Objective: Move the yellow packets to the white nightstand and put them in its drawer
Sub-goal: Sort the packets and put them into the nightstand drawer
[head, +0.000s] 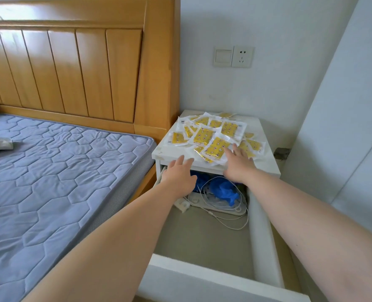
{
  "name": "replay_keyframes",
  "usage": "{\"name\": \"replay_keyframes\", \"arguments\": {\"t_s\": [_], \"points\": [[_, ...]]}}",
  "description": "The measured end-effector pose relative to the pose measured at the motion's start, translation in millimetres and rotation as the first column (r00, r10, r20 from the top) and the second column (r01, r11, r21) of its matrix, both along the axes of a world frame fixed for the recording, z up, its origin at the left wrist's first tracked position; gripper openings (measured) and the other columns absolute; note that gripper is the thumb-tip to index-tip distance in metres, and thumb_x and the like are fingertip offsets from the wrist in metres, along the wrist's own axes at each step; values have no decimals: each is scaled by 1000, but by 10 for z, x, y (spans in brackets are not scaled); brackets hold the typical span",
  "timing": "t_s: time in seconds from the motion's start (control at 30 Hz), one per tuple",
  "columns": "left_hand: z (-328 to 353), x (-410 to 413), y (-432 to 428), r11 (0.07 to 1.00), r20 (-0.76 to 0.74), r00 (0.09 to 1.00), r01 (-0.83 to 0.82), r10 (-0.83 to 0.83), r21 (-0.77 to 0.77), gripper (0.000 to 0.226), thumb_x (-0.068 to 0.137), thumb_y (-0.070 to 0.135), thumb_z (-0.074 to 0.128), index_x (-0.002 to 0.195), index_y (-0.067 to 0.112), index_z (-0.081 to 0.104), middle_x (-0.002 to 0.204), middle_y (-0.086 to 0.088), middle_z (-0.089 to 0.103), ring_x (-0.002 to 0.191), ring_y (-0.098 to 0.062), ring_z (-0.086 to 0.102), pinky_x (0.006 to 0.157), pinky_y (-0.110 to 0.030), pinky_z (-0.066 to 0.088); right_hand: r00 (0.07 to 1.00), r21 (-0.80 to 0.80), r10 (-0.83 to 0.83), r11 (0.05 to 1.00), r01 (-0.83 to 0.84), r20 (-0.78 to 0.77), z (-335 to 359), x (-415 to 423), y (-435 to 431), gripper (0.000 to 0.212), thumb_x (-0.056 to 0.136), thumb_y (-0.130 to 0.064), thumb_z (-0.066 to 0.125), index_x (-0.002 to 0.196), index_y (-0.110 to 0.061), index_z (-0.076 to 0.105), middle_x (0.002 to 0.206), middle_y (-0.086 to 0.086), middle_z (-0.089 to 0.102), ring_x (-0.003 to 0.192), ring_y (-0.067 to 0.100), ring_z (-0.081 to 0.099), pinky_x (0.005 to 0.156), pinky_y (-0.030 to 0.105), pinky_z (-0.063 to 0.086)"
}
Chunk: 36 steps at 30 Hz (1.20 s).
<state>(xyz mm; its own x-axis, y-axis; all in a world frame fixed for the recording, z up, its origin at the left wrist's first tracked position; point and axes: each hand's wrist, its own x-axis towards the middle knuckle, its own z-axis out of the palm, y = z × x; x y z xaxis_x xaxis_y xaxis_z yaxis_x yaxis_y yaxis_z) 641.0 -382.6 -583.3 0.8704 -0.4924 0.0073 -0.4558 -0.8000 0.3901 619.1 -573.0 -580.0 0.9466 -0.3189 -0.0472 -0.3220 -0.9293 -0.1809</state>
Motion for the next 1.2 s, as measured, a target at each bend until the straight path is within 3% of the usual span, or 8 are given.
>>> {"name": "replay_keyframes", "arguments": {"t_s": [0.23, 0.5, 0.67, 0.73, 0.87, 1.07, 1.13, 1.2], "points": [[-169, 576, -602, 993, 48, 994, 99, -102, 67, 61, 102, 40, 32, 153, 33, 0, 160, 2, -14, 147, -26, -15, 119, -46, 0, 997, -148, 9, 989, -20, -76, -274, 87, -101, 87, 81, -19, 55, 150, -36, 5, 157, -3, 9, 145, 27, 4, 109, 62, 17], [-452, 806, -702, 959, 312, 917, 187, -248, 212, 79, 93, 42, 53, 151, 36, 0, 161, 2, 1, 148, -25, -5, 118, -40, 8, 998, -9, 45, 999, -45, -37, -187, 161, -217, 82, 76, -18, 55, 146, -40, 19, 152, -5, 22, 139, 26, 13, 108, 57, 21], [-513, 844, -743, 975, 332, 919, 176, -212, 137, 72, 94, 46, 48, 150, 41, 2, 158, 3, 10, 146, -23, -1, 116, -42, 10, 942, 269, -68, 963, -24, 330, -130, 128, -464, 51, 85, -11, 51, 135, -22, 49, 136, 2, 48, 125, 20, 43, 100, 35, 39], [-518, 860, -755, 978, 317, 927, 172, -201, 117, 72, 94, 47, 48, 150, 42, 3, 157, 3, 11, 146, -23, -1, 116, -43, 11, 880, 93, -121, 992, 88, 459, -147, 139, -605, 37, 89, -20, 49, 126, -19, 57, 132, 2, 50, 119, 21, 43, 96, 35, 39], [-522, 869, -768, 979, 313, 929, 167, -197, 120, 76, 93, 48, 49, 150, 41, 0, 156, 4, 12, 146, -22, -1, 116, -43, 11, 978, -87, -60, 993, 79, 201, -274, 146, -709, 42, 99, -37, 33, 136, -24, 46, 145, 1, 39, 131, 26, 33, 104, 41, 33], [-484, 864, -767, 969, 299, 927, 181, -225, 170, 89, 85, 46, 60, 149, 40, -1, 156, 2, 9, 146, -24, -2, 116, -45, 11, 950, 3, -238, 970, 242, 201, -102, 242, -760, 35, 90, -47, 53, 74, -16, 50, 99, 5, 50, 108, 29, 49, 77, 36, 42], [-463, 857, -760, 964, 272, 933, 188, -235, 188, 93, 81, 40, 63, 149, 40, 0, 157, 3, 6, 146, -24, -3, 117, -45, 10, 947, 41, -314, 949, 312, 65, -34, 325, -801, 42, 81, -56, 62, 86, -15, 52, 103, 12, 52, 115, 33, 50, 75, 36, 42], [-445, 850, -753, 962, 249, 939, 192, -237, 192, 95, 78, 35, 62, 149, 40, 0, 157, 4, 5, 146, -24, -5, 117, -45, 9, 920, 110, -392, 913, 392, -31, 57, 369, -808, 81, 76, -56, 69, 134, -9, 37, 131, 16, 46, 128, 33, 40, 94, 40, 42]]}}
